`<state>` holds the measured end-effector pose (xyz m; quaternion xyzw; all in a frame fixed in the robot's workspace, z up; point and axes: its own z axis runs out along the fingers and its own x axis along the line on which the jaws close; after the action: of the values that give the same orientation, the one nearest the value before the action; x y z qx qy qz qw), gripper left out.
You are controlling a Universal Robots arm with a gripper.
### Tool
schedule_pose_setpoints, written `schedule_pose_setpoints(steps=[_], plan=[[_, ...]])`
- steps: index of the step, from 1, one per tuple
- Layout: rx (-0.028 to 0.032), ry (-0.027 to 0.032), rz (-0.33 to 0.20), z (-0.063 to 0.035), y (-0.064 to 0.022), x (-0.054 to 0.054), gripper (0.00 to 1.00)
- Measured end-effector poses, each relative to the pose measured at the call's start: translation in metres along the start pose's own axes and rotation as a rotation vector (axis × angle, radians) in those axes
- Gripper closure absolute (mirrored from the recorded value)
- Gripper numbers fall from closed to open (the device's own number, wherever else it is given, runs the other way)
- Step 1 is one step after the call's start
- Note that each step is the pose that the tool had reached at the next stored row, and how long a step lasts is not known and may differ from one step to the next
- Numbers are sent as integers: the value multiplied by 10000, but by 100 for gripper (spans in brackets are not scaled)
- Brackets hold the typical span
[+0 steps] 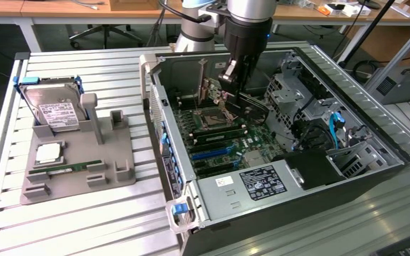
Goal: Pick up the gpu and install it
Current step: 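Insert the gpu into the slot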
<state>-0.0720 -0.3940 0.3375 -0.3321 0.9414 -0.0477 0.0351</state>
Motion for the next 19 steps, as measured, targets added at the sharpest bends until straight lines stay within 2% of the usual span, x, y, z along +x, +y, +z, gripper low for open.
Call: schedule_pose_setpoints(steps=[19], plan=[[6, -40, -522, 2, -2, -3, 73]])
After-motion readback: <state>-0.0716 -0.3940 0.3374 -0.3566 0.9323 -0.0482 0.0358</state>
